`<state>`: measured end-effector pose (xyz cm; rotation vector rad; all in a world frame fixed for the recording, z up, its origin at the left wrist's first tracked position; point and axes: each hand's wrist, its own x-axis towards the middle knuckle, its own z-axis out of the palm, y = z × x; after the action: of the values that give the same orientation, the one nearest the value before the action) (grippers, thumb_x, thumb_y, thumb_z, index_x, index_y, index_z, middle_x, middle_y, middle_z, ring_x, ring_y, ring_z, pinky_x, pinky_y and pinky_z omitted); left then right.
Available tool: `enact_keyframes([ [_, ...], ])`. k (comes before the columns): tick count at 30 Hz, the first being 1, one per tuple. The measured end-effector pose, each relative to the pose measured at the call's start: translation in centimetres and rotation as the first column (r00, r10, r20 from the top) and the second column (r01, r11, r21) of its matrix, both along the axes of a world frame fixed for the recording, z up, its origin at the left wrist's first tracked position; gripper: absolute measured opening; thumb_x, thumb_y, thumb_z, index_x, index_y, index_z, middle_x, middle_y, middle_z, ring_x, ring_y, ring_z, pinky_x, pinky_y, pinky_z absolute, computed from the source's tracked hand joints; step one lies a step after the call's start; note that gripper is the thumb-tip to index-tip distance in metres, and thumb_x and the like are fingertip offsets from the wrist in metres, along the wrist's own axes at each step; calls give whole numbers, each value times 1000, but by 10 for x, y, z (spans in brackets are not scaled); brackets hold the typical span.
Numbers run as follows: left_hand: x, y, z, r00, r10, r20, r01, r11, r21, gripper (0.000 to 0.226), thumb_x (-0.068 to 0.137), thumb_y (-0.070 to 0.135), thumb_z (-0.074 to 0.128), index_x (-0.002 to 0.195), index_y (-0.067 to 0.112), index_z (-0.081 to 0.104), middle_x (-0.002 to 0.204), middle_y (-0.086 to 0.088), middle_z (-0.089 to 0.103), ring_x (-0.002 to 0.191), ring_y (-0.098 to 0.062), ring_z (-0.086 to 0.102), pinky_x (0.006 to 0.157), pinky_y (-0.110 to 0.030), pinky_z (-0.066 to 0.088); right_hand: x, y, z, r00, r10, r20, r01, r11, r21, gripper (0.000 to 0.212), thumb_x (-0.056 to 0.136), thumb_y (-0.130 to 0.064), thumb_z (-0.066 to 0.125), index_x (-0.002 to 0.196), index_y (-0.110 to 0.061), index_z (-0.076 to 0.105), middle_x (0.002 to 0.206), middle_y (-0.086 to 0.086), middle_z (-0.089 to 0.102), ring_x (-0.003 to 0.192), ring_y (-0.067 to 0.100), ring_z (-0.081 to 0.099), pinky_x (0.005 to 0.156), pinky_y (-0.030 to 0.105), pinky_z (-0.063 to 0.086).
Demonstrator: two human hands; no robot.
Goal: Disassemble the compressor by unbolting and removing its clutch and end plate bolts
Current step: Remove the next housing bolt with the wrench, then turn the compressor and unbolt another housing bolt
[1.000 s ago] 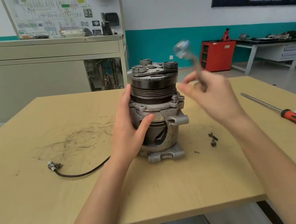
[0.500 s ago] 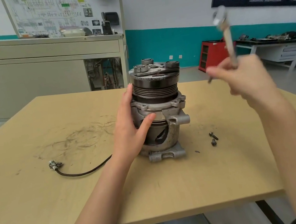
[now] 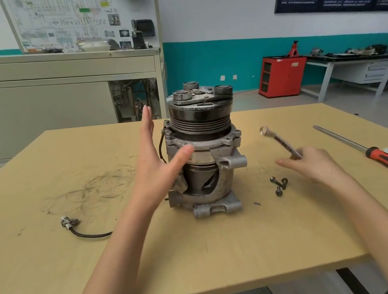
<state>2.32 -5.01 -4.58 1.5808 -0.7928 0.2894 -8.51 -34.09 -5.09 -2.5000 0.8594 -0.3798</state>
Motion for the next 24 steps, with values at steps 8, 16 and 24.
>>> enact_keyframes([
  [8, 61, -18, 67, 863, -221, -455, 191, 975, -112, 79, 94, 67, 6, 147, 18, 39, 150, -5, 43, 141, -26, 35, 119, -49, 16, 1, 122, 29, 693, 320, 646, -397, 917, -28, 41, 79, -34, 72, 52, -20, 44, 40, -14, 39, 42, 3, 33, 45, 12, 28],
  [16, 44, -23, 62, 850, -209, -483, 252, 968, 24, 79, 74, 86, 21, 114, 36, 67, 127, 7, 63, 127, -20, 53, 116, -42, 30, 18, 109, 23, 579, 417, 701, -500, 860, -99, 38, 67, -48, 65, 53, -18, 46, 45, -11, 38, 47, 5, 31, 50, 13, 27],
  [24, 0, 11, 50, 956, 48, -289, -38, 998, 40, 70, 79, 83, 25, 122, 38, 57, 104, 34, 60, 88, 23, 51, 77, -14, 34, 71, 73, 37, 768, 355, 533, -434, 901, 26, 31, 77, -24, 75, 59, -19, 50, 50, -10, 42, 55, 12, 40, 52, 30, 33],
])
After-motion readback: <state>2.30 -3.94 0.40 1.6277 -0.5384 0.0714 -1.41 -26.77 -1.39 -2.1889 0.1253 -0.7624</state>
